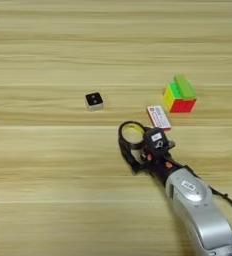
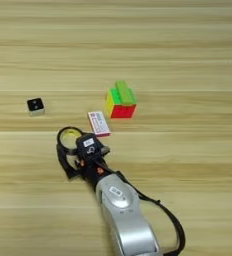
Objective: Move the objects on the table
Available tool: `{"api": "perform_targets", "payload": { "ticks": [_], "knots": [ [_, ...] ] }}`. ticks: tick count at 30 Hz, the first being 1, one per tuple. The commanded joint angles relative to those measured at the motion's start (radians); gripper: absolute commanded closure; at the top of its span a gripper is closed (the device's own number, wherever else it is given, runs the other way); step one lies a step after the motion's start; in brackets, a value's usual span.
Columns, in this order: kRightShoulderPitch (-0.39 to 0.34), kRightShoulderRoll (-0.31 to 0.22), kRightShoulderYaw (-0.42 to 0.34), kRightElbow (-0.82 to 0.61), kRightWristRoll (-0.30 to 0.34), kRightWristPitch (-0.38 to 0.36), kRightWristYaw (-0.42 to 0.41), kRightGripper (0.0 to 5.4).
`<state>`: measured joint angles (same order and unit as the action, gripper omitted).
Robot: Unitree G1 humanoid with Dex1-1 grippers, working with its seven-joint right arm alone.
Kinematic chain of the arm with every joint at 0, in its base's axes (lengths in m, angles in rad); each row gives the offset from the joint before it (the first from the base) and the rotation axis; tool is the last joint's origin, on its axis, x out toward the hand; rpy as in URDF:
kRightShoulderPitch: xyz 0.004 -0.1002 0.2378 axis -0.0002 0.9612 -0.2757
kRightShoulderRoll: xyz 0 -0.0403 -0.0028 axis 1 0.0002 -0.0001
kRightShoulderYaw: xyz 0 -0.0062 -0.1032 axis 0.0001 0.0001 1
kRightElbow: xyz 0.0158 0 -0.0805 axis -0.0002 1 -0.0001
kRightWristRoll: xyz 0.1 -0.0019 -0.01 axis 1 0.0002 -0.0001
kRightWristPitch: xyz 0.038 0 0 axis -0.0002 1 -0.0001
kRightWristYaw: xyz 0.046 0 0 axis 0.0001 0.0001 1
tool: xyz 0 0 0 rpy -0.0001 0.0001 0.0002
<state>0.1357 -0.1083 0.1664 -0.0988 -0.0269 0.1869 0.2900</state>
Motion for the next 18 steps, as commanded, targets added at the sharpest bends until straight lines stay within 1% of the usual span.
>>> {"api": "perform_targets", "payload": {
  "ticks": [1, 4, 6, 8, 14, 18],
  "knots": [
    [-0.029, -0.001, 0.001, -0.044, 0.002, -0.011, -0.009, 1.37],
    [-0.03, 0.004, 0.001, -0.039, 0.005, -0.011, -0.011, 1.37],
    [-0.031, 0.008, 0.003, -0.035, 0.006, -0.013, -0.012, 1.01],
    [-0.031, 0.01, 0.005, -0.032, 0.008, -0.014, -0.011, 0.84],
    [-0.033, 0.018, 0.011, -0.033, 0.008, -0.024, -0.014, 0.05],
    [-0.043, 0.027, 0.017, -0.046, 0.014, -0.042, -0.011, 0.05]
  ]
}}
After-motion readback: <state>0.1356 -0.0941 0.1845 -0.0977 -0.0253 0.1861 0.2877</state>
